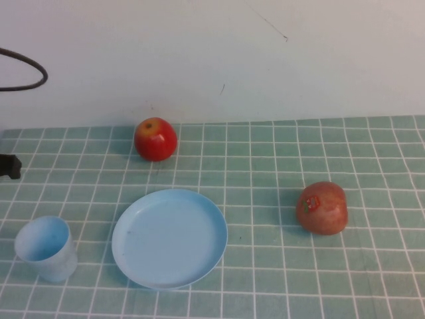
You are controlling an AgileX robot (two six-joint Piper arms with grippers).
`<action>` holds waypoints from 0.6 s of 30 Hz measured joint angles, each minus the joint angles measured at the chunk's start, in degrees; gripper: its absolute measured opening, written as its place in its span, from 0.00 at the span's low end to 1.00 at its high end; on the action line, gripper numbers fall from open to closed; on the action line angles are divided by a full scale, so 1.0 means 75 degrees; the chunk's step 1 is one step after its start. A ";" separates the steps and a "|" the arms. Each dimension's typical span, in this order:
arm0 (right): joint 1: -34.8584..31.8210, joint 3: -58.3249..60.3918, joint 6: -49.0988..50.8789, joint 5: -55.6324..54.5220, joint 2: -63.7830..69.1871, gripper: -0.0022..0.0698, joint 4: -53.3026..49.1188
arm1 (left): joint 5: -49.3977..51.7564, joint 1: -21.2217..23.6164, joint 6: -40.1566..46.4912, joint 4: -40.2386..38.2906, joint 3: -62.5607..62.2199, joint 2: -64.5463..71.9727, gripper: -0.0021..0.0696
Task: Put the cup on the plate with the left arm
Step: Pick up the cup from the table
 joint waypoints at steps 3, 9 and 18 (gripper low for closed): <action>0.0000 0.0000 0.0000 0.0000 0.0000 0.03 0.0000 | -0.0112 0.0000 0.0031 -0.0017 0.0001 0.0497 0.37; 0.0000 0.0000 0.0000 0.0000 0.0000 0.03 0.0000 | -0.0239 0.0000 -0.0042 -0.0049 0.0001 0.1276 0.61; 0.0000 0.0000 0.0000 0.0000 0.0000 0.03 0.0000 | -0.0638 0.0000 -0.0042 -0.0076 -0.0015 0.1955 0.63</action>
